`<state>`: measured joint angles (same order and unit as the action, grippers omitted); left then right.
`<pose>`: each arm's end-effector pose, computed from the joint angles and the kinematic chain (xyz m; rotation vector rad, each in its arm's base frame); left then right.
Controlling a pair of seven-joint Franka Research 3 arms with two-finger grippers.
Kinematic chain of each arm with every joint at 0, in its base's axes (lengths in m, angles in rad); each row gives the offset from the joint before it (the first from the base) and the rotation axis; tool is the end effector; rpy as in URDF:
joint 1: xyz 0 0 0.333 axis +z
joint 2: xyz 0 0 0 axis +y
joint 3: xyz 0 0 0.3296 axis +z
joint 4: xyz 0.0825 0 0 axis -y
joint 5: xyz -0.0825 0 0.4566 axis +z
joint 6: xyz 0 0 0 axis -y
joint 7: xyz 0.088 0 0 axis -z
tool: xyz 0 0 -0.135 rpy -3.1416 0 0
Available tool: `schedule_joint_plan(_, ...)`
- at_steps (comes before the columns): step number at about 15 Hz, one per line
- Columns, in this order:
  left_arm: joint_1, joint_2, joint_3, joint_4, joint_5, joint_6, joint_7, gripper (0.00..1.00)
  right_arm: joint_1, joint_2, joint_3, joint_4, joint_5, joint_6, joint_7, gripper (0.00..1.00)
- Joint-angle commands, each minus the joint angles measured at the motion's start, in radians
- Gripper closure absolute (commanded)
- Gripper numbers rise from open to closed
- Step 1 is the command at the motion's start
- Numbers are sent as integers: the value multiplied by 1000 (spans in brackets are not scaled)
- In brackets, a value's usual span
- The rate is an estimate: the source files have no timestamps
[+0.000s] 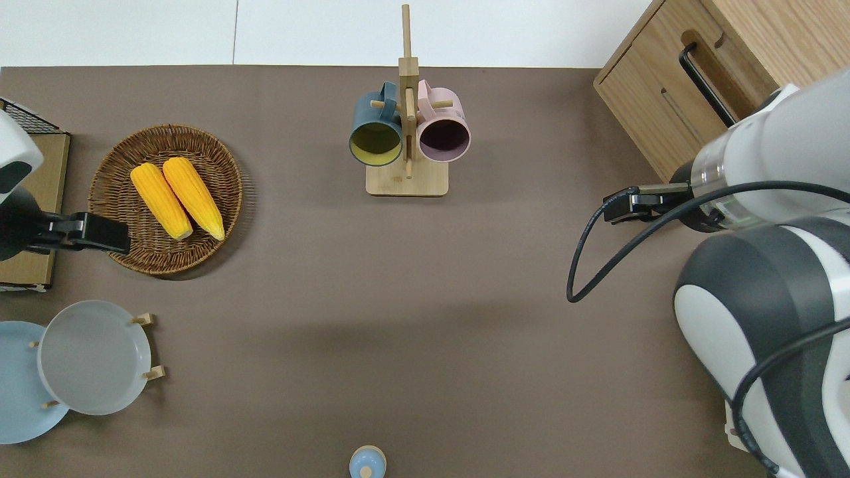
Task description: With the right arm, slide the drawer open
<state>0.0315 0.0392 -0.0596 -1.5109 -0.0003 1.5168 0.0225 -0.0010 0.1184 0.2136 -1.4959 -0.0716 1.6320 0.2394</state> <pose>0.6334 -0.0172 0.6132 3.1376 -0.0794 -0.0522 0.6587 0.1254 0.5815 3.1003 -0.0385 0.0469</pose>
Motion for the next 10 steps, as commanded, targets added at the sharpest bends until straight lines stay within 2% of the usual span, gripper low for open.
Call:
schedule_joint_plan(1,4,11,-6,26,17,-20,10,7,1,4,3,9,13,-10,-17,9)
schedule_joint_plan(10,4,11,-6,24,17,-20,10,7,-14,6,1,19,10,-37,-29,11)
